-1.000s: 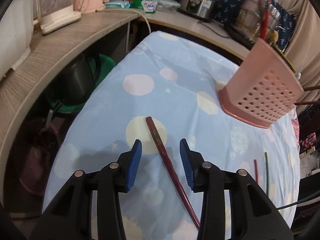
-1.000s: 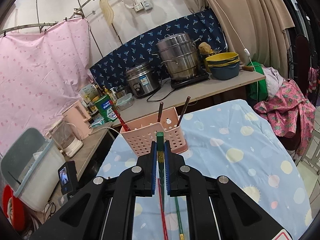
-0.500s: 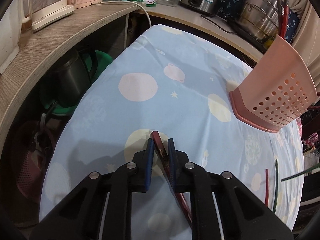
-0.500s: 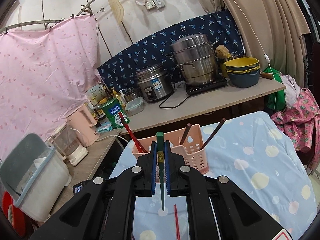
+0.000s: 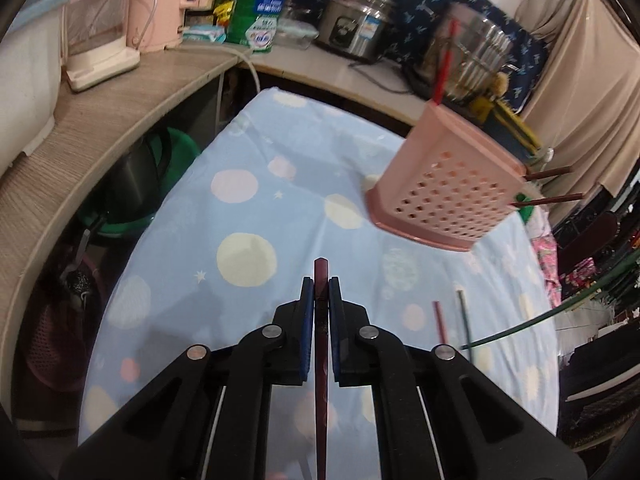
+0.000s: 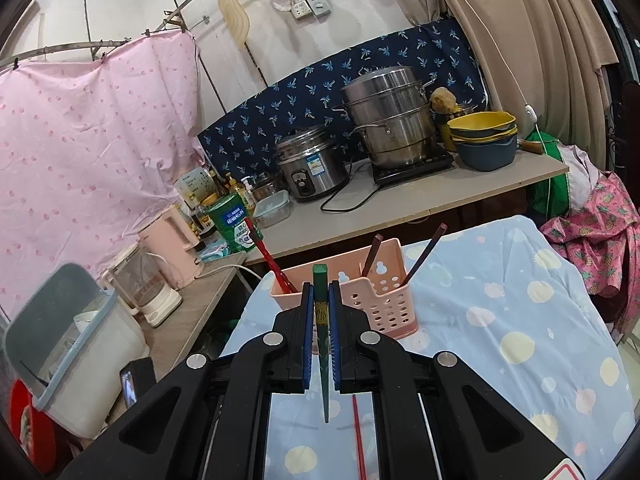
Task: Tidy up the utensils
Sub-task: 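Lower both held chopsticks into the pink basket with both tools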
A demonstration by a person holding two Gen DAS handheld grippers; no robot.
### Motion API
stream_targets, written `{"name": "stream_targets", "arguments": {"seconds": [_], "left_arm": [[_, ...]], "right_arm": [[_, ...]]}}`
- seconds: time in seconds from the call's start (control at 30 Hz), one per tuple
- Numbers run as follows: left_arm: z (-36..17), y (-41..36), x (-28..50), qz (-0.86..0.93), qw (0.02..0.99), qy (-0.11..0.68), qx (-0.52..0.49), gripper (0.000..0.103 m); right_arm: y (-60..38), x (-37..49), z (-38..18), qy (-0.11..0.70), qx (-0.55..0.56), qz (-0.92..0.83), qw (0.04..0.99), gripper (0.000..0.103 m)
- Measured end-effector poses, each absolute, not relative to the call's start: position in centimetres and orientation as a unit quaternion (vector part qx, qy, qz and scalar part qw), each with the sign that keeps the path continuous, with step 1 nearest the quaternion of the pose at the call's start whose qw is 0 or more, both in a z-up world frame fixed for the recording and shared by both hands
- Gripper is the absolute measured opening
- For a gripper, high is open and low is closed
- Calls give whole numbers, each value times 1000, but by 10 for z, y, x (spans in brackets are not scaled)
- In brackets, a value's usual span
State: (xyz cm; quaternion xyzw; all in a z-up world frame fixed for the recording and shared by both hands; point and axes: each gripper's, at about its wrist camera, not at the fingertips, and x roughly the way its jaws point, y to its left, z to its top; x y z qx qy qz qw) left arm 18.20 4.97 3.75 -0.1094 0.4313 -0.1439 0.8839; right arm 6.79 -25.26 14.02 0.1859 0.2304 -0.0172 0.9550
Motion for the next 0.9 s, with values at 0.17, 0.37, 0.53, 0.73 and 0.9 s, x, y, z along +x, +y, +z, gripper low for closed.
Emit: {"name": "stream_targets", "arguments": {"seconds": [0.17, 0.37, 0.53, 0.73, 0.9], "left_arm": [[78, 50, 150, -161, 897, 395, -116, 7], [120, 46, 124, -179, 911, 351, -117, 7], [152, 36, 110, -199, 921, 317, -110, 7], [188, 13, 115, -217, 932, 275, -91, 7], [218, -7, 130, -222, 942, 239, -75, 7]], "right_arm": [[-255, 46, 139, 233, 192, -16, 953, 7], [-257, 21, 143, 229, 197, -13, 953, 7], [-259, 9, 146, 226, 199, -9, 954, 7], [-263, 17, 152, 222, 197, -2, 955, 7], [-270, 40, 166, 211, 191, 0, 959, 7]]}}
